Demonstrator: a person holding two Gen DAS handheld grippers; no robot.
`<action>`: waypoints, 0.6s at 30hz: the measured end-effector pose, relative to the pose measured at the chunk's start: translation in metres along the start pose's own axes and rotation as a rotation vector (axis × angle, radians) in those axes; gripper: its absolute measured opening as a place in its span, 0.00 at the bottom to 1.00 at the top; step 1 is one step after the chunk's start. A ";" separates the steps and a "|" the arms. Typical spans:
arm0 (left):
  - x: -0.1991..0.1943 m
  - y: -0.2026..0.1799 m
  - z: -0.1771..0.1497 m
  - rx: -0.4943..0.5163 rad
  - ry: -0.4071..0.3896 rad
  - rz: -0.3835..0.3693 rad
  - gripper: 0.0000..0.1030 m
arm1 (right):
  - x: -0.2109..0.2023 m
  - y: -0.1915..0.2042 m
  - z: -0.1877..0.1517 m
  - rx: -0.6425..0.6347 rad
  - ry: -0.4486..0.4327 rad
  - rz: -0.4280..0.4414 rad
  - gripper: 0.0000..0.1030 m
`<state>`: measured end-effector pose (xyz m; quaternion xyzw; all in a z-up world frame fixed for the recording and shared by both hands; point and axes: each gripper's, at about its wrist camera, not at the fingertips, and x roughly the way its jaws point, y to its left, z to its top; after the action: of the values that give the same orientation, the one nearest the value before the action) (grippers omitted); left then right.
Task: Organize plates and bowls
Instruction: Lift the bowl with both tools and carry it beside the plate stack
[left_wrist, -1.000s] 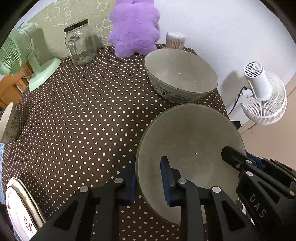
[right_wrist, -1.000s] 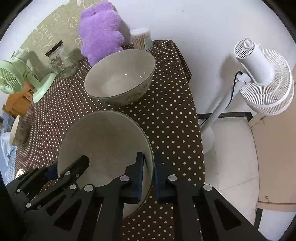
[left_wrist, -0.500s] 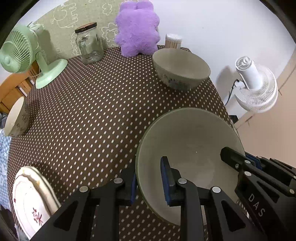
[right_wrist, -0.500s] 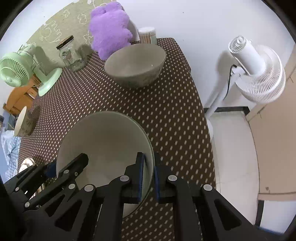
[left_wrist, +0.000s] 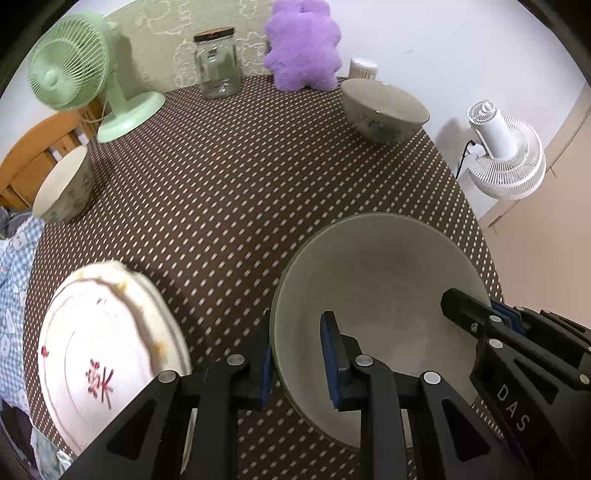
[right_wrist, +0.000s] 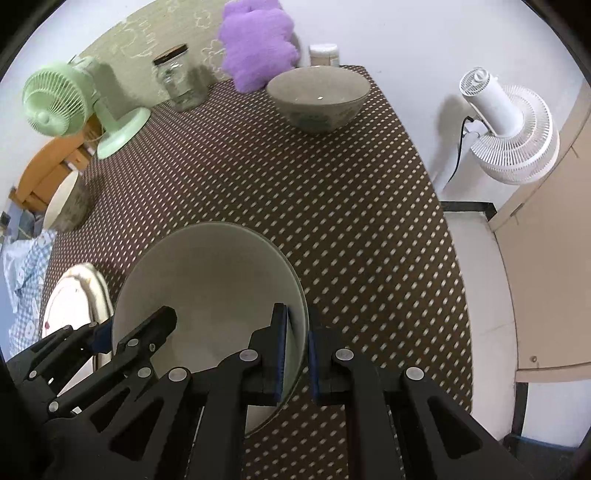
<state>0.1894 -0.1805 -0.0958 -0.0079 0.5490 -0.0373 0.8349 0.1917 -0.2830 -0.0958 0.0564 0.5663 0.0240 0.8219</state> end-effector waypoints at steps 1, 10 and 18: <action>-0.001 0.003 -0.003 0.000 0.002 0.000 0.20 | 0.000 0.002 -0.003 0.000 0.003 0.000 0.12; -0.003 0.020 -0.029 0.002 0.024 -0.005 0.21 | 0.001 0.021 -0.029 -0.001 0.026 -0.005 0.12; 0.000 0.029 -0.040 0.003 0.034 -0.004 0.21 | 0.006 0.031 -0.041 0.002 0.036 -0.007 0.12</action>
<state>0.1546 -0.1508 -0.1133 -0.0072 0.5630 -0.0402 0.8255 0.1561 -0.2493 -0.1126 0.0548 0.5810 0.0217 0.8118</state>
